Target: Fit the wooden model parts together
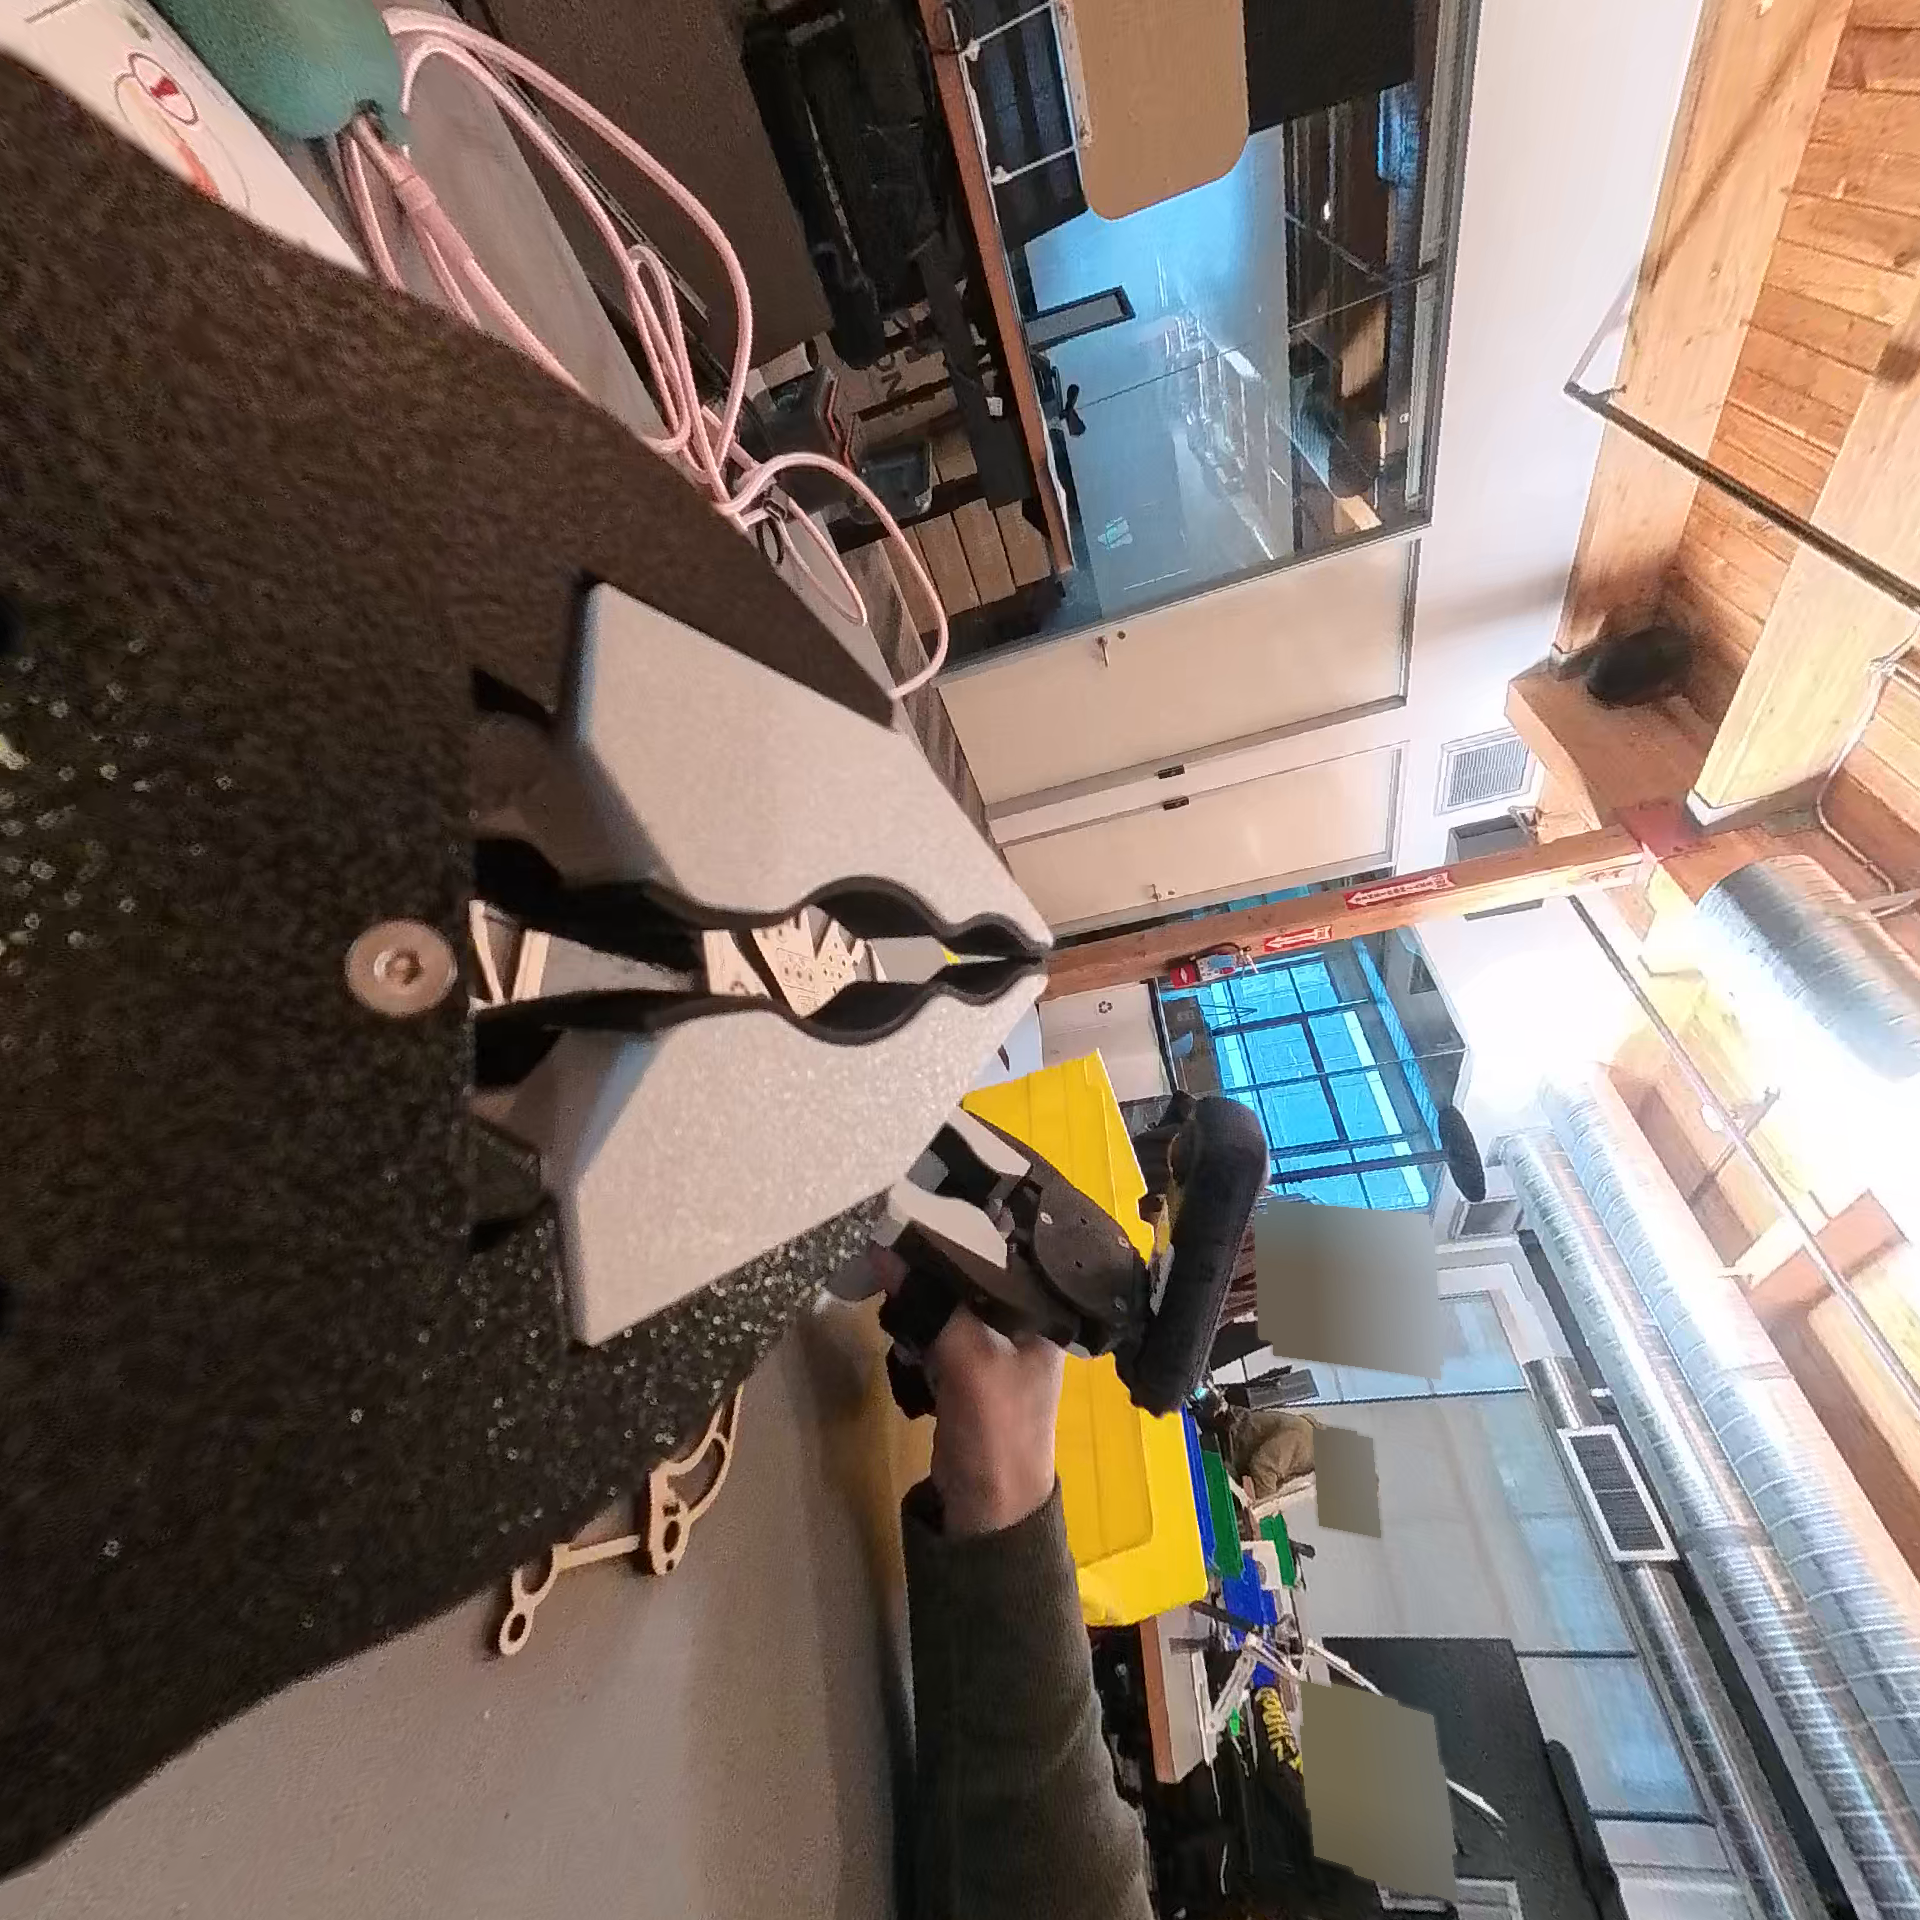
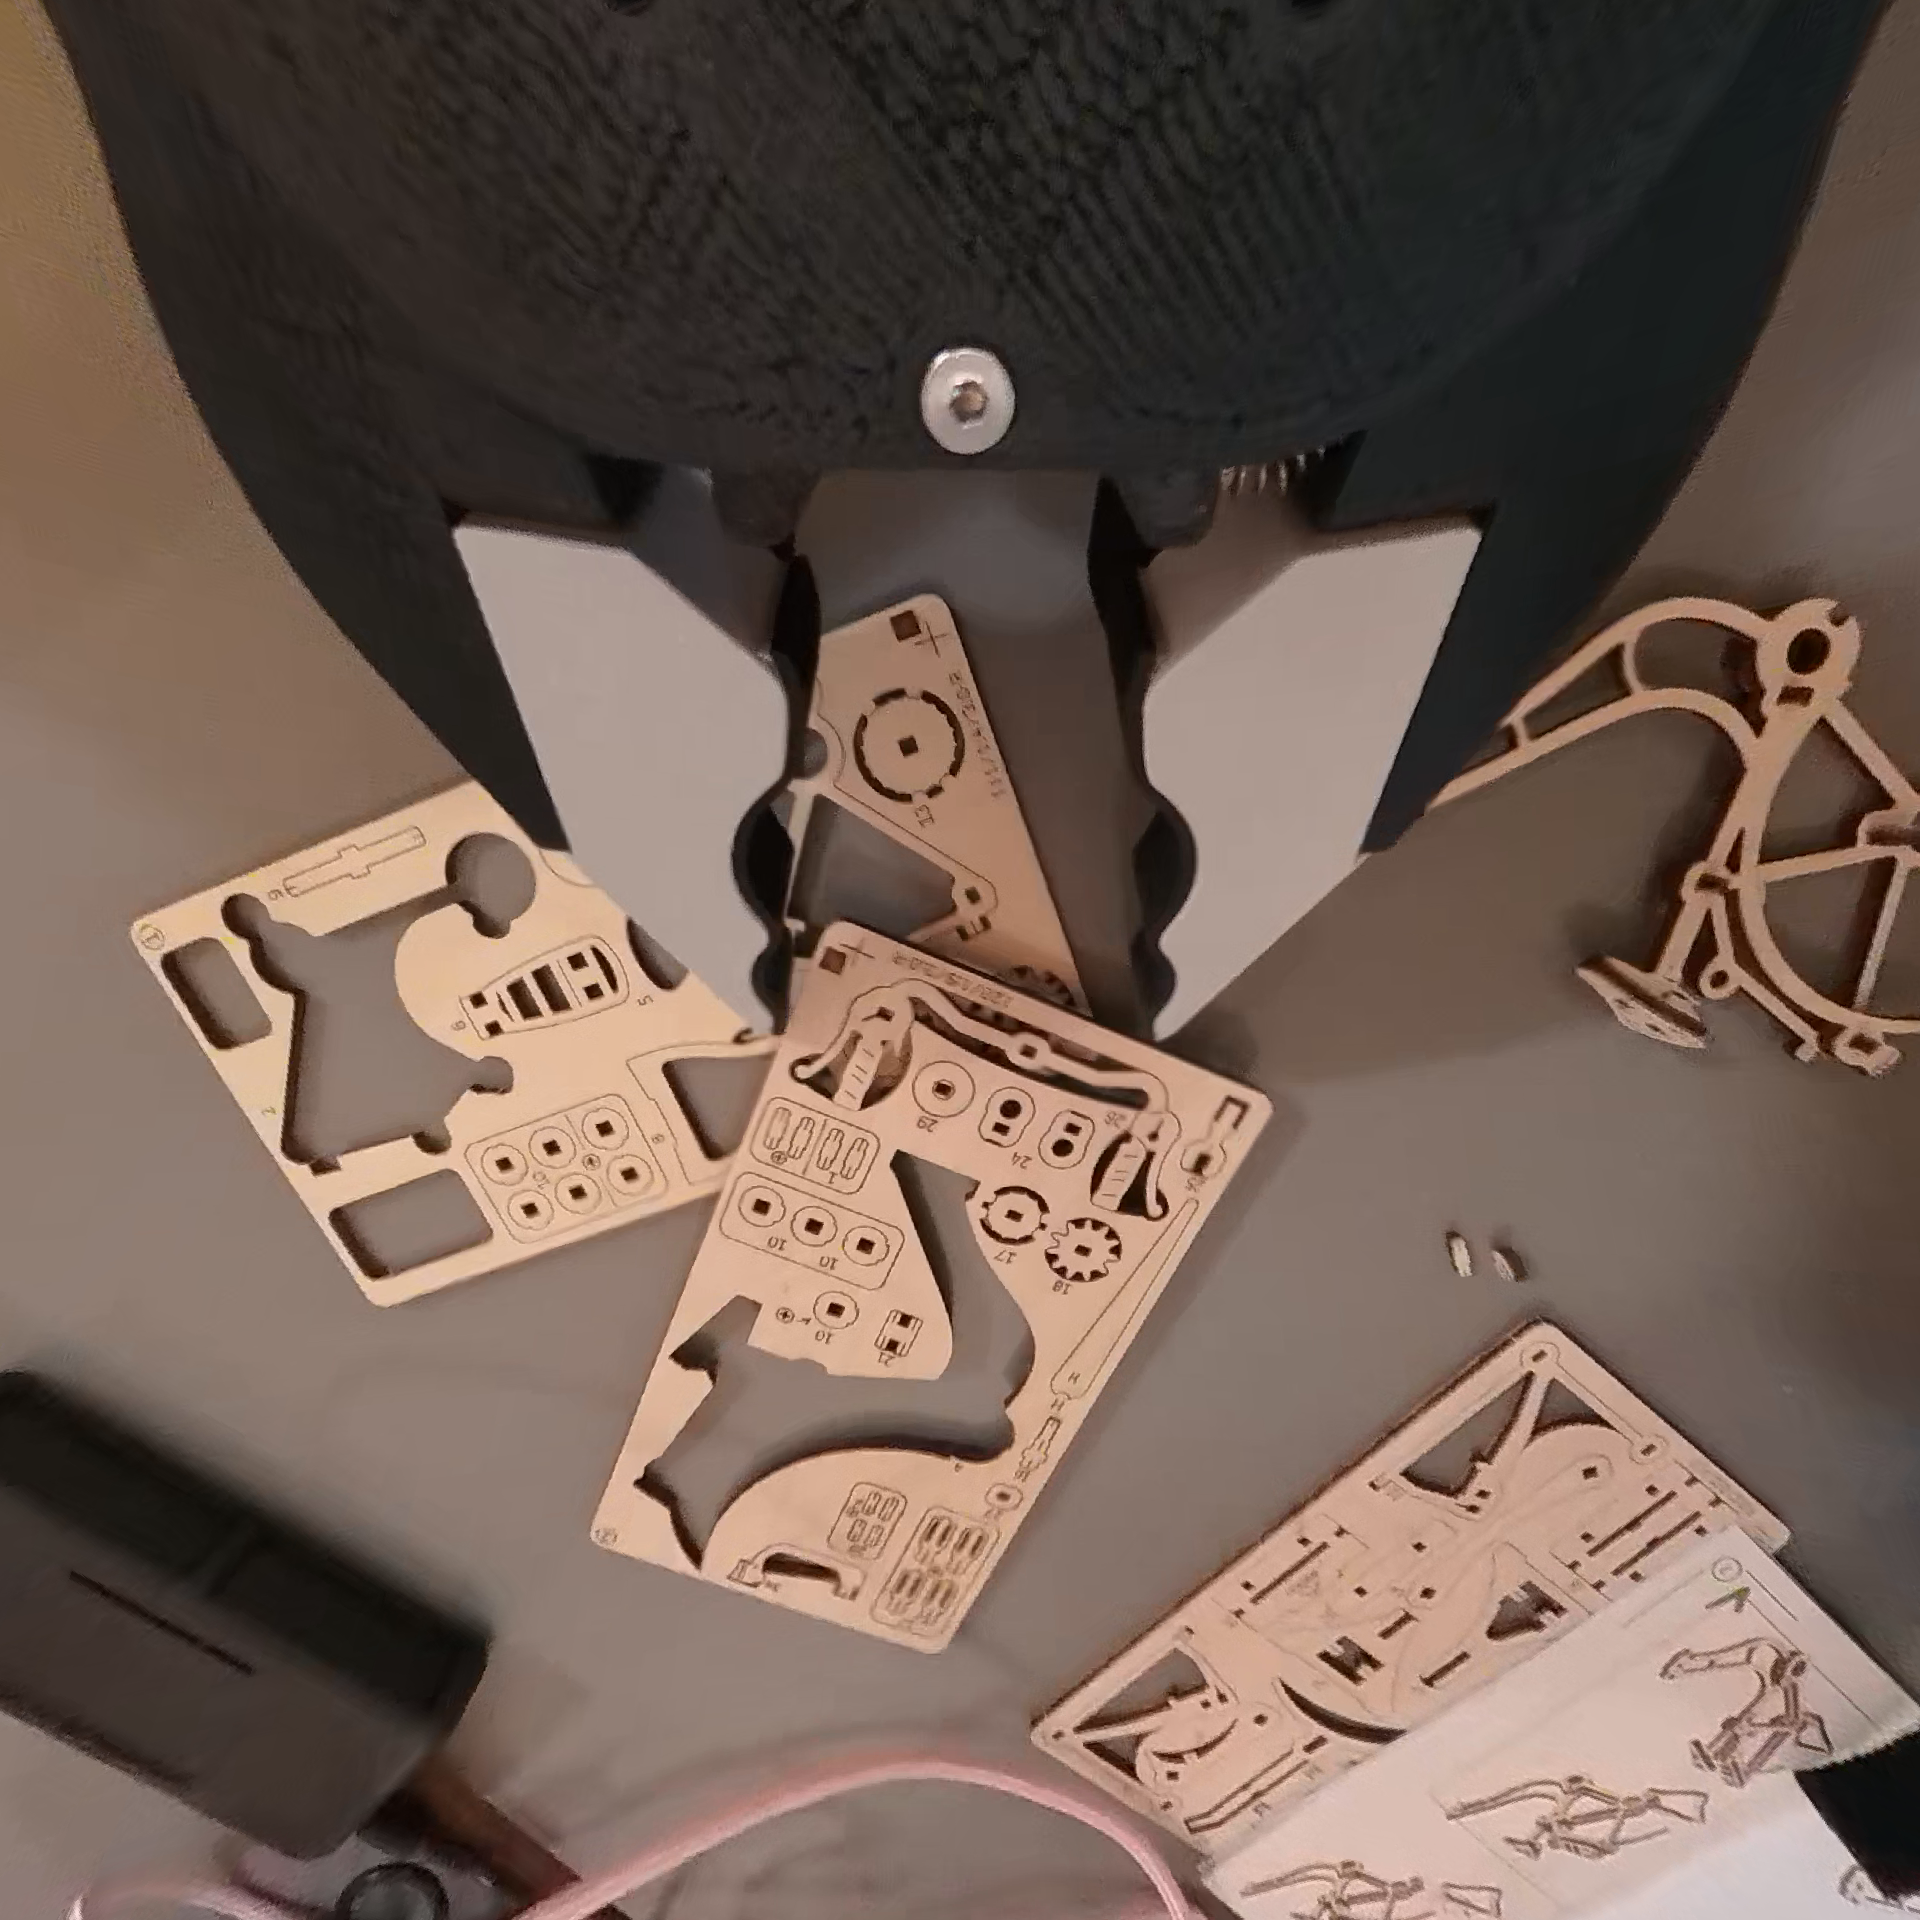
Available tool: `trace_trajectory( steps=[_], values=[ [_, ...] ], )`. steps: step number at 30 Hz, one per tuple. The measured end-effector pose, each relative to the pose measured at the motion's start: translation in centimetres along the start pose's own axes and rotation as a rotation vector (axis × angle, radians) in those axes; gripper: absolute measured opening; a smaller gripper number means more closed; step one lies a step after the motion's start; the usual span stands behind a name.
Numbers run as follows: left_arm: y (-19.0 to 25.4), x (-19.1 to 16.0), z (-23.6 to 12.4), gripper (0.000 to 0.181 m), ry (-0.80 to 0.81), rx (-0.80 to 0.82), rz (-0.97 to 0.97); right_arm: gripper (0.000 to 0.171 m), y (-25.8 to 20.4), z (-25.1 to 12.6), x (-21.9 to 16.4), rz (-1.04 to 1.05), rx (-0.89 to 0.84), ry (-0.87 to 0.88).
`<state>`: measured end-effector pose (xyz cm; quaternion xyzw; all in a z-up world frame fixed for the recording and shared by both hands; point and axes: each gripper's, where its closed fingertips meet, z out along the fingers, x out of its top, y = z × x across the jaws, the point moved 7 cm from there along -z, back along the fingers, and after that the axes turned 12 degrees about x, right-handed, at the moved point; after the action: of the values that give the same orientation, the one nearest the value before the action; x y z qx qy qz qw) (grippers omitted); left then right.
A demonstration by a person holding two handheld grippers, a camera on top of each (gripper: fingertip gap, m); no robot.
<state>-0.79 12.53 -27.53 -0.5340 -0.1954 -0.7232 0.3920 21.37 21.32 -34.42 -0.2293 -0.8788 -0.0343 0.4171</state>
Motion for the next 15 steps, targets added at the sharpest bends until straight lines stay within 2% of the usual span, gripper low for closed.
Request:
trace_trajectory(
  steps=[6,8,9,12,15],
  values=[
    [-0.4,-0.1,0.0,0.0,-0.004,0.012,-0.026,0.036,-1.8,2.3,2.1,-0.031,0.075,0.015],
    [-0.4,-0.1,0.0,0.0,-0.004,0.016,-0.028,0.049,-2.3,2.9,3.3,-0.095,0.051,0.029],
    [-0.5,-0.1,0.0,0.0,-0.003,0.018,-0.031,0.046,-3.1,2.9,4.1,-0.151,0.067,0.05],
    [-0.6,-0.1,0.0,0.0,-0.006,0.022,-0.044,0.037,-6.7,3.4,4.9,-0.175,0.316,0.01],
    [-0.6,-0.2,0.0,0.0,-0.008,0.018,-0.045,0.027,-7.9,4.9,4.2,-0.176,0.351,-0.081]
  ],
)
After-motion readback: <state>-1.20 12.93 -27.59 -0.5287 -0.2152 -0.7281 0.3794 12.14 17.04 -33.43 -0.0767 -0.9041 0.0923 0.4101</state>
